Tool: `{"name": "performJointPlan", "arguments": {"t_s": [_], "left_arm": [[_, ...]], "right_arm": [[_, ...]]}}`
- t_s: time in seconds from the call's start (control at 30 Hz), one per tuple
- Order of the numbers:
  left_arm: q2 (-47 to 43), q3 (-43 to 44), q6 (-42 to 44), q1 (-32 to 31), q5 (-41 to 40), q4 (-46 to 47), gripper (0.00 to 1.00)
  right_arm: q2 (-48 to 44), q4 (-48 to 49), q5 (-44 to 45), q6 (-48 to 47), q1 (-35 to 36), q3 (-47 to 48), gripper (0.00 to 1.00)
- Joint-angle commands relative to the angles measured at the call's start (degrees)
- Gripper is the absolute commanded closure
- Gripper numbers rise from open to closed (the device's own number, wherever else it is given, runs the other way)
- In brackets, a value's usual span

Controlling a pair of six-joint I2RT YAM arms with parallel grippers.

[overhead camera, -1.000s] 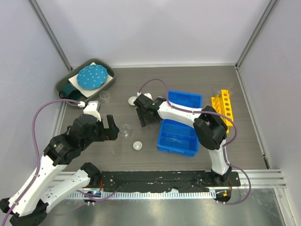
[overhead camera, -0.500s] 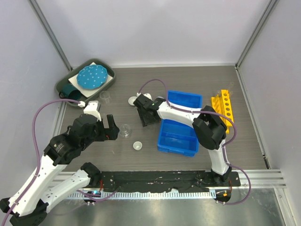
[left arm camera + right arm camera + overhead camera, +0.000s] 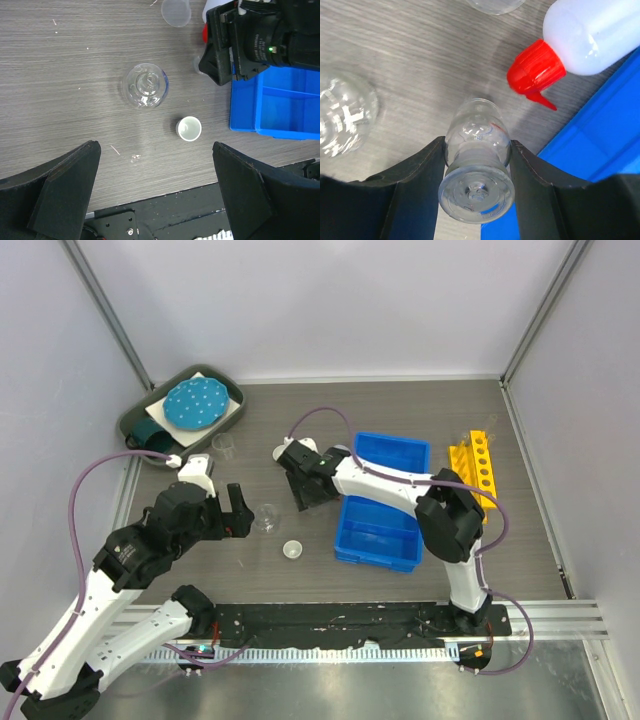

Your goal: Organize the chemistry lab equipment

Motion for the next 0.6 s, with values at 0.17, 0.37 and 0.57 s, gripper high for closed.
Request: {"name": "performJointPlan", "arguments": {"t_s": [0.17,0.37,0.57], "left_arm": [[-0.6,-0.1,0.5,-0.1,1.1,2.7,0.0],[0.8,0.0,0.5,-0.1,2.1,3.0,0.0],[1.6,-0.3,-0.3,-0.1,4.0,4.9,0.0]], "right_arm": [[-13.2,-6.0,5.5,4.7,2.2,5.5,0.73],[-17.5,-11.3,12.2,7.0,1.2,5.3,0.73],[-20.8,-12.1,12.7,9.5,-4.3,1.5,0.73]]}}
